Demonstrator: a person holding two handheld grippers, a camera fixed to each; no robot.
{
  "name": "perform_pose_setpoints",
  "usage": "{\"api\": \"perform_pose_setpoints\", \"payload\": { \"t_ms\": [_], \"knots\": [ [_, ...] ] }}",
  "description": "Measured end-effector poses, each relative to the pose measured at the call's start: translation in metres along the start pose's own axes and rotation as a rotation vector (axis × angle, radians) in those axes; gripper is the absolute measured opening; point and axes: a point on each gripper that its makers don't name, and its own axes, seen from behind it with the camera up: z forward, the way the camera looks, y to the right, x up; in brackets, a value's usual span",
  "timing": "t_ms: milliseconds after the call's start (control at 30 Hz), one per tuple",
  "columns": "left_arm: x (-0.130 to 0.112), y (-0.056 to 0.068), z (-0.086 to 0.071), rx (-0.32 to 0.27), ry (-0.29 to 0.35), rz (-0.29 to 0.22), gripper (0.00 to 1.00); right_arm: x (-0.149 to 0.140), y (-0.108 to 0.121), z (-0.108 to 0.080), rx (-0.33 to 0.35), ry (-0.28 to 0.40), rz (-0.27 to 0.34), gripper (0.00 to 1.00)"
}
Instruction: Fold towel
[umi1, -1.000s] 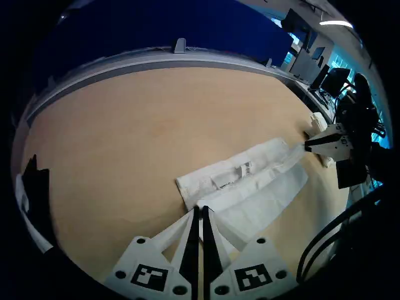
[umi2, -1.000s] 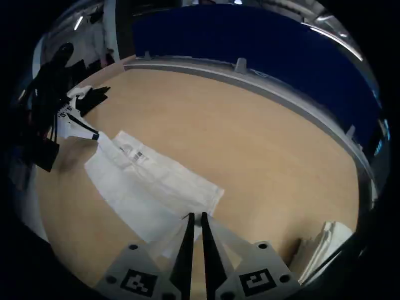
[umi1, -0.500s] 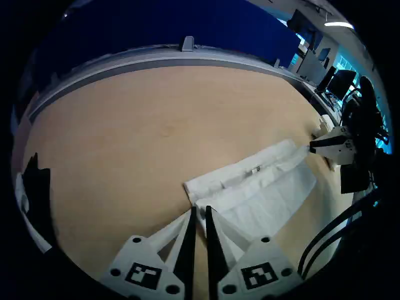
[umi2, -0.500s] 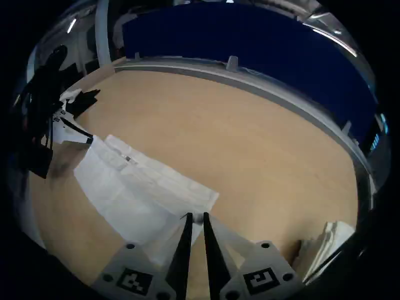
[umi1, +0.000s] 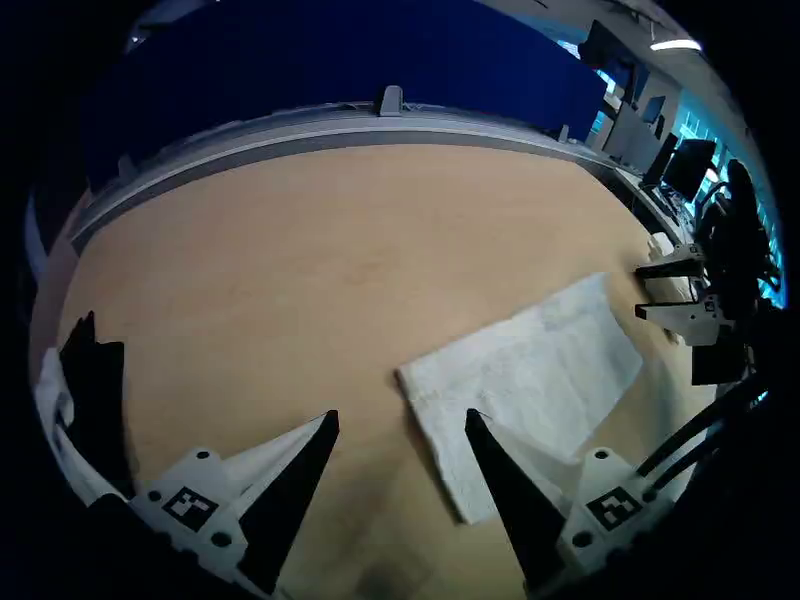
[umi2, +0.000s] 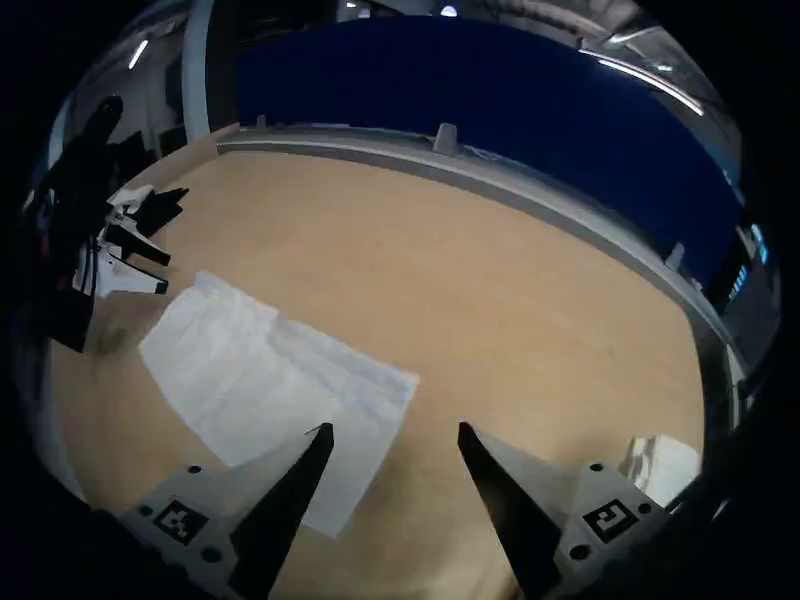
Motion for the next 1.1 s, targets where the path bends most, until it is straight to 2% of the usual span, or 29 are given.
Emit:
{"api": "perform_pose_setpoints", "payload": {
  "t_ms": [267, 467, 867, 1100],
  "knots": [
    [-0.002, 0.008, -0.004, -0.009, 0.001, 0.005, 0.94, -0.002, -0.005, -0.008, 0.009, 0.005, -0.002, 0.99],
    [-0.011, 0.013, -0.014, -0.007, 0.002, -0.001, 0.94, -0.008, -0.011, -0.015, 0.020, 0.002, 0.002, 1.00],
    [-0.054, 0.024, -0.041, 0.003, -0.008, -0.002, 0.94, -0.036, -0.030, -0.039, 0.041, -0.005, 0.024, 1.00],
    [-0.069, 0.026, -0.051, 0.018, -0.006, -0.011, 0.94, -0.047, -0.037, -0.041, 0.060, -0.013, 0.010, 0.99]
  ]
}}
